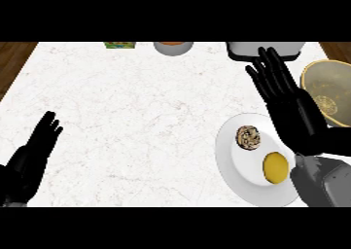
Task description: Pick the lemon from the plate and place it in the bowl
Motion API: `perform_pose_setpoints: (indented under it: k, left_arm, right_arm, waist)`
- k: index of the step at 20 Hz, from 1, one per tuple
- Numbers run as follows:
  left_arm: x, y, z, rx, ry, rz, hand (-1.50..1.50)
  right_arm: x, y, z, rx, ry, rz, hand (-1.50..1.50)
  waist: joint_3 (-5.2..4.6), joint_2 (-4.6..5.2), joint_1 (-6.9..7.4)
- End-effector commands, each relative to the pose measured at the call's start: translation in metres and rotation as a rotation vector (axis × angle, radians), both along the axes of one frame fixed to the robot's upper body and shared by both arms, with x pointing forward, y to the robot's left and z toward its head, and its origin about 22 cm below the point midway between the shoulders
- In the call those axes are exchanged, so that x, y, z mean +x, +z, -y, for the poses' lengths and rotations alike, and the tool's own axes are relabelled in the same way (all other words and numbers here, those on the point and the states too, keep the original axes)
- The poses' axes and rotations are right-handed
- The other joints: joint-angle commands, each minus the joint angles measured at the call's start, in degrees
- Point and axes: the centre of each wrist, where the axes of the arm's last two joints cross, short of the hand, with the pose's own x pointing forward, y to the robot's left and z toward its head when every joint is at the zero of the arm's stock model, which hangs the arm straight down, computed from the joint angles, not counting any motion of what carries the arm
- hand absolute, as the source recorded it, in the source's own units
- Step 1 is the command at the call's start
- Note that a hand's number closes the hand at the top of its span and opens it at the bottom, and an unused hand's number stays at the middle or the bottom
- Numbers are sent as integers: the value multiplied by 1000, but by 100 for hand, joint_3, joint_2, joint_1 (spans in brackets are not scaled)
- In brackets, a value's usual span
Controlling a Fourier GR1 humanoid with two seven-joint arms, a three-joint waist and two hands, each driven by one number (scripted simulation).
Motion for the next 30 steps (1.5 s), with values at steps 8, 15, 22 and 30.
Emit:
perform_pose_setpoints:
  k: [8,15,22,30]
  left_arm:
    - [12,22,32,18,-221,138,0]
    - [28,23,95,-8,-424,140,0]
    - [38,20,92,3,-458,145,0]
    - [43,13,107,5,-483,145,0]
  right_arm:
    - [-47,-99,147,-469,-1067,-343,150]
    - [-93,-160,91,-576,-1291,-349,-150]
    - [-100,-150,126,-907,-1174,-677,-150]
    - [-72,-95,94,-1059,-708,-1122,-150]
  waist:
    - [-136,224,-1119]
    - [-64,163,-279]
    - [-112,181,-65]
    - [-104,177,29]
